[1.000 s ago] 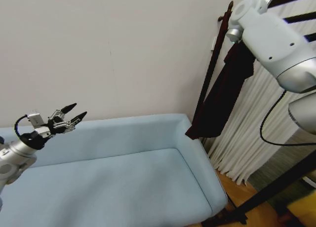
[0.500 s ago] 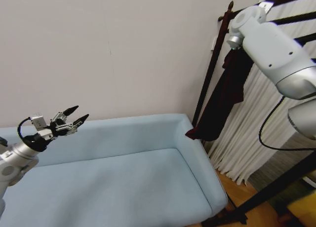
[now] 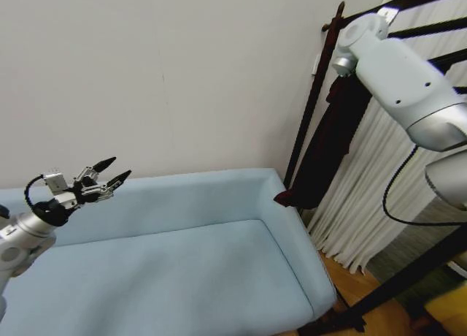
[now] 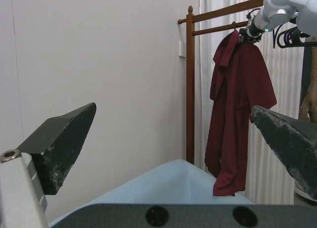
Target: Pick up the clothes from the sofa and hang them on the clothes hanger.
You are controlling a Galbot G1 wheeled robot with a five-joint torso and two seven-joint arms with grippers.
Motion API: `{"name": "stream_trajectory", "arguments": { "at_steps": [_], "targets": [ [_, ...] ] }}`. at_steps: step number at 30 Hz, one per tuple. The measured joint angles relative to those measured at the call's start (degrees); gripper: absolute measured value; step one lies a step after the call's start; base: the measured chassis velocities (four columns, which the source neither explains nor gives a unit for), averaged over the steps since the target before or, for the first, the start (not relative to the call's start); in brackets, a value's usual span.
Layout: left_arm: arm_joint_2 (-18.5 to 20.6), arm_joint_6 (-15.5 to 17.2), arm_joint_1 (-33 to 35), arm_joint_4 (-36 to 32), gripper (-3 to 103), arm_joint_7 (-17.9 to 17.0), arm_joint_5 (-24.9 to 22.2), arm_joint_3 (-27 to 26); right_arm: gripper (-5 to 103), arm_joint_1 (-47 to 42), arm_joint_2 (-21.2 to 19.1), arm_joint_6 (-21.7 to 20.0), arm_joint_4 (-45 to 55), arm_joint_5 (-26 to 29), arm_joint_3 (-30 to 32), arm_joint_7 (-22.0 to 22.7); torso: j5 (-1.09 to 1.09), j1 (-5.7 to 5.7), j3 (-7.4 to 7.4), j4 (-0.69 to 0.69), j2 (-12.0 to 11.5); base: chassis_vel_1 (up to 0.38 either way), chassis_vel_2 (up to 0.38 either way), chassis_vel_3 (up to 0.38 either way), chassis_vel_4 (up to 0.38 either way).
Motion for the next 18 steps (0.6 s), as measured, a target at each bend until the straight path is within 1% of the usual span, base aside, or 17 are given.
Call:
{"name": "stream_trajectory", "arguments": {
  "at_steps": [1, 3, 8, 9, 10, 11, 13, 14, 18],
  "targets": [
    [0.0, 0.0, 0.0, 0.0, 100, 0.0, 0.0, 0.0, 10, 0.1, -0.2, -0.1, 0.4, 0.0, -0.3, -0.1, 0.00, 0.00, 0.00, 0.00, 0.0, 0.000, 0.000, 0.000, 0.000],
    [-0.1, 0.0, 0.0, 0.0, 100, 0.0, 0.0, 0.0, 10, 0.2, -0.5, -0.1, 0.9, -0.1, -0.7, -0.2, 0.01, 0.00, 0.00, 0.00, 0.0, 0.000, 0.000, 0.000, 0.000],
    [-0.6, -0.1, -0.2, 0.1, 100, 0.2, 0.2, 0.3, 38, 1.1, -1.7, -0.3, 4.3, 0.2, -2.3, 0.8, -0.01, 0.00, 0.00, 0.00, 0.0, 0.000, 0.000, 0.000, 0.000],
    [-0.6, -0.1, -0.2, 0.1, 100, 0.2, 0.2, 0.3, 38, 1.1, -1.7, -0.3, 4.3, 0.2, -2.3, 0.8, -0.01, 0.00, 0.00, 0.00, 0.0, 0.000, 0.000, 0.000, 0.000],
    [-0.7, -0.1, -0.2, 0.1, 100, 0.2, 0.2, 0.4, 43, 1.3, -1.7, -0.3, 4.7, 0.2, -2.5, 1.0, -0.02, 0.00, 0.00, 0.00, 0.0, 0.000, 0.000, 0.000, 0.000],
    [-0.8, -0.1, -0.1, 0.1, 100, 0.3, 0.2, 0.4, 43, 1.4, -1.7, -0.3, 5.0, 0.3, -2.7, 1.3, -0.01, 0.00, 0.00, 0.01, 0.0, 0.000, 0.000, 0.000, 0.000],
    [-1.0, -0.1, 0.0, 0.0, 100, 0.7, 0.3, 0.4, 53, 1.6, -1.7, -0.3, 6.0, 0.3, -3.0, 2.1, -0.01, 0.00, 0.00, 0.01, 0.0, 0.000, 0.000, 0.000, 0.000],
    [-1.0, -0.1, 0.0, 0.0, 100, 0.7, 0.3, 0.4, 53, 1.6, -1.7, -0.3, 6.0, 0.3, -3.0, 2.1, -0.01, 0.00, 0.00, 0.01, 0.0, 0.000, 0.000, 0.000, 0.000],
    [-1.6, -0.1, 0.3, -0.1, 100, 0.9, 0.4, 0.2, 76, 1.5, -3.2, -0.2, 11.4, 0.8, -3.6, 4.7, -0.01, 0.00, 0.00, 0.01, 0.0, 0.000, 0.000, 0.000, 0.000]
  ]
}}
